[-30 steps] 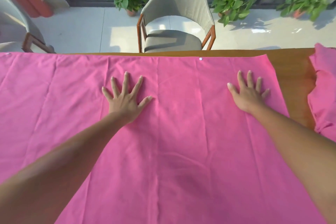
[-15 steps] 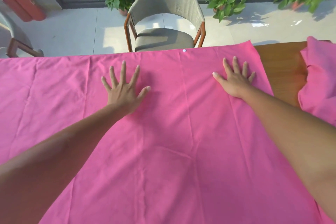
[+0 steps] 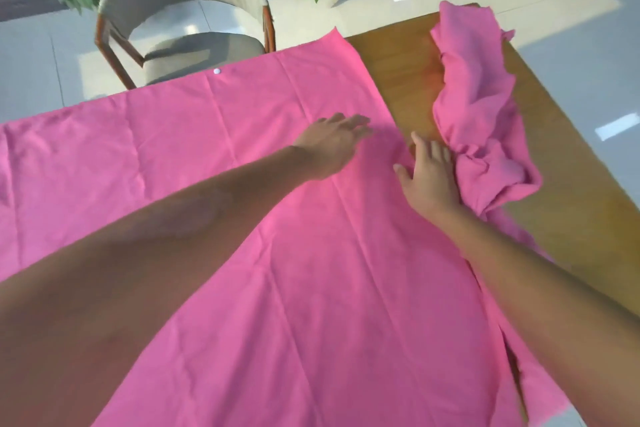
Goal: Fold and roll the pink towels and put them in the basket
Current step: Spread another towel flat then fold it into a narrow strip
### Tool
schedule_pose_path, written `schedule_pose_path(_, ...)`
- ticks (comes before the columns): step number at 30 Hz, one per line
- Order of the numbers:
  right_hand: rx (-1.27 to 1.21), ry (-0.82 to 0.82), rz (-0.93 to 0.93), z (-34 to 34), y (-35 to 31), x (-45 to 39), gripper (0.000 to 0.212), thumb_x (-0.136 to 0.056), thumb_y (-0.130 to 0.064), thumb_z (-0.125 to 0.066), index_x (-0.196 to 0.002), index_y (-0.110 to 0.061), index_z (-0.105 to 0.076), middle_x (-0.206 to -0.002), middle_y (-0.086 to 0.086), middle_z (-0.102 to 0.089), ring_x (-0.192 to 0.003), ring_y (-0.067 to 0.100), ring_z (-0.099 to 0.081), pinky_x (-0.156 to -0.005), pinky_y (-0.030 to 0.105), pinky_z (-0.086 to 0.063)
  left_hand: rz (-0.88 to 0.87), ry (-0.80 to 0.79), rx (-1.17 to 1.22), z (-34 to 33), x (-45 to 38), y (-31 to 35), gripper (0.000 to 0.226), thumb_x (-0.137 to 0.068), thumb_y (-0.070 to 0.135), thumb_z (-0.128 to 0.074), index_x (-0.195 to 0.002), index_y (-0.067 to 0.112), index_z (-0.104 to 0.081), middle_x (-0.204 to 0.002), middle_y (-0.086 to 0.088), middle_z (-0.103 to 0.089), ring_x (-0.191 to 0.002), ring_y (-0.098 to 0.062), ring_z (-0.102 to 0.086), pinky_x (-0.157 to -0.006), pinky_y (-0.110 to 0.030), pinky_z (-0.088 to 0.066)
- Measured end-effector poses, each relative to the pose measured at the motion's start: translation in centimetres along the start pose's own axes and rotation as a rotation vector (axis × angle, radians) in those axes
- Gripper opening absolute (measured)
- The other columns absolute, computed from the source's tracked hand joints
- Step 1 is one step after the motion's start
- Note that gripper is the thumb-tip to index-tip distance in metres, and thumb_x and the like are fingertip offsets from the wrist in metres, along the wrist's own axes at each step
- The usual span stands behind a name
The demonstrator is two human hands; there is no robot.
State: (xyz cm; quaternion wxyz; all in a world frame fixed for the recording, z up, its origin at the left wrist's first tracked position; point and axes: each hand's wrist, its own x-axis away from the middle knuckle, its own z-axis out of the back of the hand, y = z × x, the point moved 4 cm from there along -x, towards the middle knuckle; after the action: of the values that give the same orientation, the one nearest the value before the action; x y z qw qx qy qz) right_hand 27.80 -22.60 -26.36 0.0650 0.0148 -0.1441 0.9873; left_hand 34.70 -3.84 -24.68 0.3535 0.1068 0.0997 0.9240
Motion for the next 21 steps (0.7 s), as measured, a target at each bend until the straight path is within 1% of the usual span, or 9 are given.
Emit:
schedule_pose_path(2, -0.044, 0.023, -0.051, 0.5, 1.4, 2.8, 0.058, -0.087, -0.018, -0.068, -0.139, -0.004, -0.045, -0.125, 0.019, -0.055, -0.120, 0.039, -0.047, -0.108, 0.048, -0.033, -0.107, -0.051, -0.038, -0.9, -2.2, 3.6, 0.050, -0.107, 0.015, -0.038, -0.155, 0.024, -0.035, -0.163, 0.002, -0.029, -0.134, -0.029, -0.044, -0.106, -0.046, -0.044)
schedule_pose_path(6, -0.053, 0.035, -0.135, 0.6, 3.1, 7.5, 0.042, -0.086, -0.012, -0.064, -0.125, -0.003, -0.050, -0.123, 0.020, -0.054, -0.119, 0.038, -0.049, -0.106, 0.044, -0.035, -0.269, -0.134, -0.074, -2.6, -3.6, 8.9, 0.048, -0.105, 0.014, -0.041, -0.152, 0.024, -0.039, -0.155, 0.002, -0.038, -0.124, -0.026, -0.049, -0.093, -0.042, -0.049)
schedule_pose_path(8, -0.049, 0.012, -0.180, 0.6, 3.9, 9.2, 0.039, -0.087, -0.012, -0.061, -0.123, -0.002, -0.050, -0.125, 0.020, -0.055, -0.119, 0.037, -0.051, -0.105, 0.042, -0.036, -0.327, -0.167, -0.053, -2.9, -3.5, 10.5, 0.042, -0.104, 0.013, -0.042, -0.144, 0.022, -0.047, -0.144, -0.002, -0.044, -0.118, -0.026, -0.052, -0.090, -0.044, -0.051)
schedule_pose_path(10, -0.088, -0.016, -0.241, 0.8, 4.5, 10.4, 0.034, -0.089, -0.012, -0.058, -0.121, -0.005, -0.050, -0.122, 0.017, -0.059, -0.113, 0.037, -0.057, -0.097, 0.042, -0.044, -0.363, -0.186, -0.084, -3.0, -3.4, 11.4, 0.034, -0.103, 0.010, -0.043, -0.134, 0.018, -0.052, -0.134, -0.006, -0.046, -0.112, -0.027, -0.054, -0.082, -0.044, -0.051)
schedule_pose_path(12, -0.079, -0.070, -0.290, 0.8, 4.9, 11.4, 0.030, -0.091, -0.016, -0.057, -0.119, -0.008, -0.050, -0.115, 0.015, -0.064, -0.106, 0.037, -0.062, -0.088, 0.042, -0.048, -0.360, -0.187, -0.162, -2.9, -3.4, 11.7, 0.028, -0.101, 0.005, -0.045, -0.126, 0.014, -0.051, -0.128, -0.009, -0.046, -0.105, -0.028, -0.055, -0.070, -0.039, -0.046)
schedule_pose_path(14, -0.036, -0.143, -0.309, 0.7, 5.1, 12.5, 0.028, -0.094, -0.023, -0.058, -0.117, -0.009, -0.050, -0.111, 0.014, -0.065, -0.103, 0.038, -0.062, -0.082, 0.041, -0.048, -0.345, -0.195, -0.215, -2.7, -3.0, 11.7, 0.027, -0.101, 0.004, -0.045, -0.127, 0.012, -0.049, -0.128, -0.010, -0.045, -0.105, -0.029, -0.056, -0.069, -0.039, -0.046)
schedule_pose_path(16, -0.033, -0.178, -0.321, 0.9, 5.2, 13.8, 0.019, -0.095, -0.028, -0.058, -0.103, -0.012, -0.049, -0.104, 0.012, -0.063, -0.100, 0.037, -0.061, -0.072, 0.036, -0.043, -0.310, -0.188, -0.240, -2.1, -2.1, 11.4, 0.031, -0.103, 0.006, -0.043, -0.133, 0.013, -0.047, -0.127, -0.009, -0.046, -0.105, -0.031, -0.059, -0.070, -0.043, -0.050)
schedule_pose_path(18, -0.040, -0.192, -0.329, 1.2, 4.8, 15.3, 0.019, -0.095, -0.028, -0.059, -0.092, -0.016, -0.044, -0.093, 0.008, -0.057, -0.093, 0.034, -0.061, -0.068, 0.034, -0.038, -0.263, -0.148, -0.218, -1.3, -0.8, 10.8, 0.035, -0.104, 0.008, -0.040, -0.138, 0.016, -0.046, -0.124, -0.009, -0.049, -0.103, -0.032, -0.060, -0.065, -0.042, -0.044)
schedule_pose_path(21, -0.076, -0.127, -0.300, 2.7, 2.9, 17.3, 0.011, -0.093, -0.023, -0.060, -0.090, -0.017, -0.052, -0.089, 0.008, -0.061, -0.086, 0.032, -0.061, -0.065, 0.032, -0.038, -0.214, -0.086, -0.154, -0.1, 2.1, 9.7, 0.032, -0.102, 0.007, -0.041, -0.132, 0.012, -0.051, -0.119, -0.011, -0.052, -0.105, -0.036, -0.060, -0.067, -0.042, -0.042)
